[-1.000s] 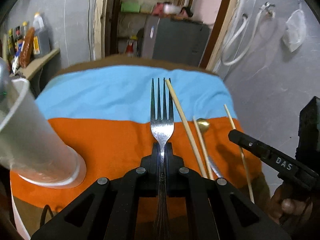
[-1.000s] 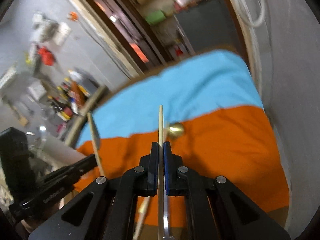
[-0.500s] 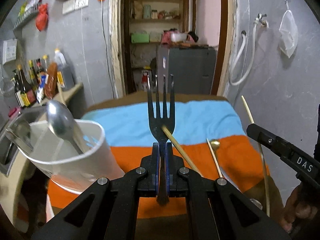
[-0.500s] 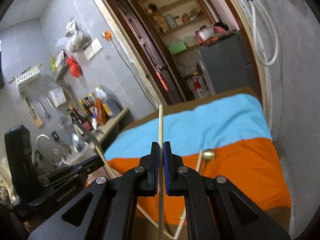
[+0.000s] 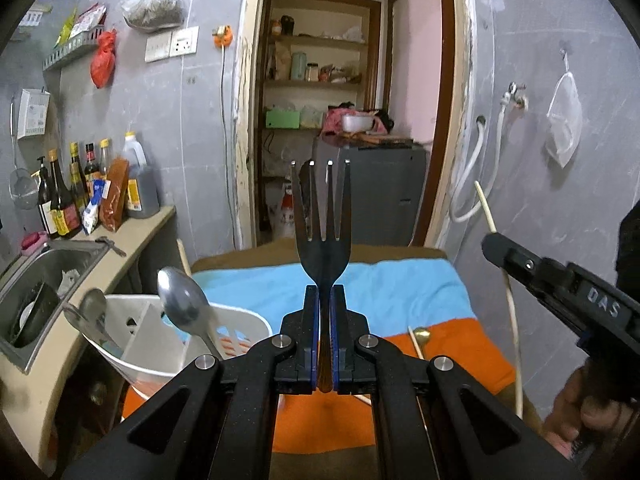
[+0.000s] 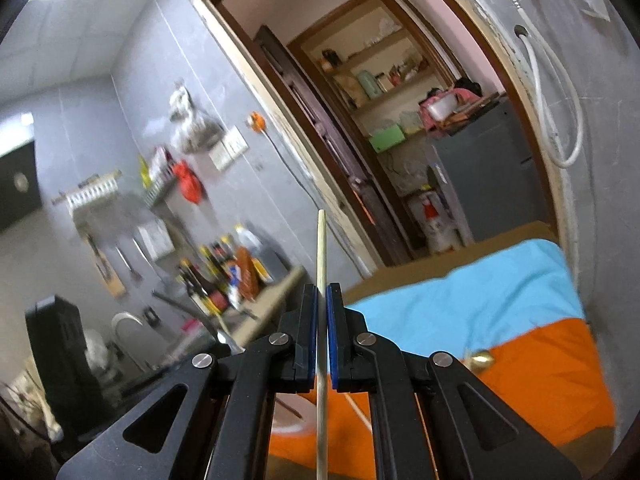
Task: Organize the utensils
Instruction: 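Carry fork and chopstick over the white caddy and open both tools to drop them, then move both tools back to the cloth and grasp the silver spoon with the right tool, then close the left tool on a wooden chopstick while the right tool holds the silver spoon, then carry chopstick and silver spoon over the white caddy and open both tools to drop them, then move both tools back toward the last chopstick and gold spoon on the cloth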
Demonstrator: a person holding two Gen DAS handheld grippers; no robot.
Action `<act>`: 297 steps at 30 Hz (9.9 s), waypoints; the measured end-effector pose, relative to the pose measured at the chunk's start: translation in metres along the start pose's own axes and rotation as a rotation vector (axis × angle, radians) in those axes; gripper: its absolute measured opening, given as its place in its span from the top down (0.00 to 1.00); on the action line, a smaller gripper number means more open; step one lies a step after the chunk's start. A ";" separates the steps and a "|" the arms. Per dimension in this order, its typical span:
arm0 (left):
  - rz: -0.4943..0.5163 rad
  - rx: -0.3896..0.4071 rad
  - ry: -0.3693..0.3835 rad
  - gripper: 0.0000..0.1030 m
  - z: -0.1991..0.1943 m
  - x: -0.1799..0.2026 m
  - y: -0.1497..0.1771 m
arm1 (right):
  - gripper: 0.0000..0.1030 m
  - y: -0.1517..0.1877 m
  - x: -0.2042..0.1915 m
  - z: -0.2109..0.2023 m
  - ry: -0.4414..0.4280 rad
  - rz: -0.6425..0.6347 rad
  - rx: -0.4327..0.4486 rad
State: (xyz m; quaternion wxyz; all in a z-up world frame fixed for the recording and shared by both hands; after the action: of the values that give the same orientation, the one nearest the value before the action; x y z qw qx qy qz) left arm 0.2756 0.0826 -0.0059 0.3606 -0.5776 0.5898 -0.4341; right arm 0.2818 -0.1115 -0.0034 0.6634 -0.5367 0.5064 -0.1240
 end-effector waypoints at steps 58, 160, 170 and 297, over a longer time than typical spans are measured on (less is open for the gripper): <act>-0.176 -0.073 -0.168 0.97 -0.012 -0.174 -0.003 | 0.94 0.019 -0.122 0.085 -0.136 -0.147 0.121; -0.183 -0.665 0.052 0.86 0.158 0.042 0.126 | 0.93 0.102 0.133 0.010 0.311 -0.117 -0.644; -0.195 -0.675 0.034 0.87 0.163 0.041 0.119 | 0.92 0.105 0.120 0.034 0.406 -0.231 -0.712; -0.160 0.303 -0.091 0.06 -0.051 -0.096 -0.048 | 0.00 -0.014 -0.065 0.008 0.043 -0.252 0.117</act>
State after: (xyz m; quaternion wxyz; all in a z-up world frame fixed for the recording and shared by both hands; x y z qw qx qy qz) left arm 0.2532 0.1846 0.0499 0.4340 -0.5809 0.4529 -0.5187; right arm 0.2642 -0.0665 0.0422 0.6619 -0.5536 0.4409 -0.2470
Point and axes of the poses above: each gripper's, at about its wrist camera, not at the fingertips, and z roughly the way its jaws point, x to its right, y to its underside, the point moved 3 cm from there along z, roughly the way its jaws point, and after that the axes turned 7 degrees about x, right-handed, at the moved point
